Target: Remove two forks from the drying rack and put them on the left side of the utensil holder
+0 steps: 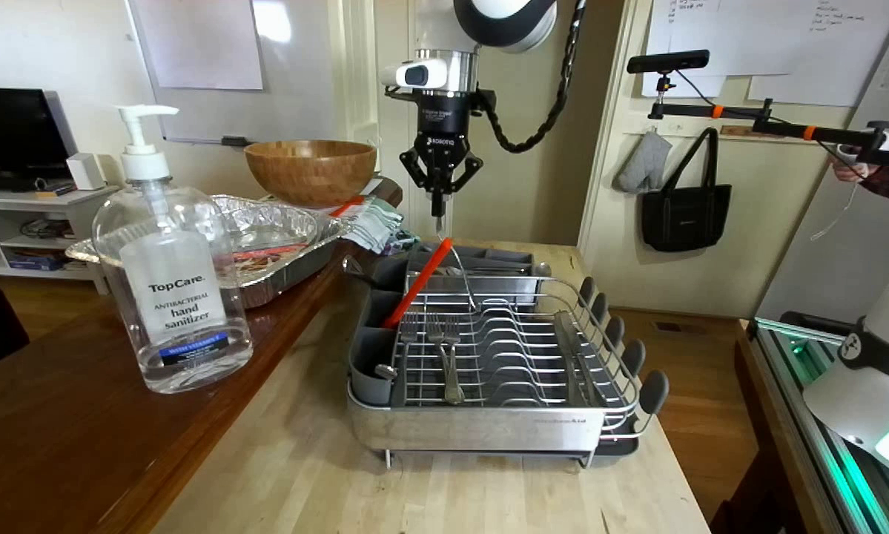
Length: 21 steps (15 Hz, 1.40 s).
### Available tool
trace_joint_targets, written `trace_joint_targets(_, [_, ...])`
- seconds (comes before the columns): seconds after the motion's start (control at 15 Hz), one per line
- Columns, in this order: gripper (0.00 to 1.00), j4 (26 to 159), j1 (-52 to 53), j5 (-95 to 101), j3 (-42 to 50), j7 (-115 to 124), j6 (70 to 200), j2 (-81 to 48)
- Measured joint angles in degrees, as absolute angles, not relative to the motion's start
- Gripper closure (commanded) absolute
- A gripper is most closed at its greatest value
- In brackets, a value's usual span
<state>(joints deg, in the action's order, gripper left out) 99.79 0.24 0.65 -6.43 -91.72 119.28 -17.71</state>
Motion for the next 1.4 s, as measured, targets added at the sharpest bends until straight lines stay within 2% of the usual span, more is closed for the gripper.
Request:
trace_joint_targets(0.33, [0.99,98.6,-0.4,0.9,-5.5,-91.8,118.7,-16.2])
trace_joint_targets(0.8, [0.99,93.8,-3.2,1.0,-2.4,-94.0,106.0,-12.9])
trace_joint_targets(1.07, [0.99,93.3,-5.5,0.9,-0.1,-96.4,100.7,-14.6])
trace_joint_targets(1.4, [0.97,93.1,-7.6,0.9,0.9,-98.2,100.2,-19.9])
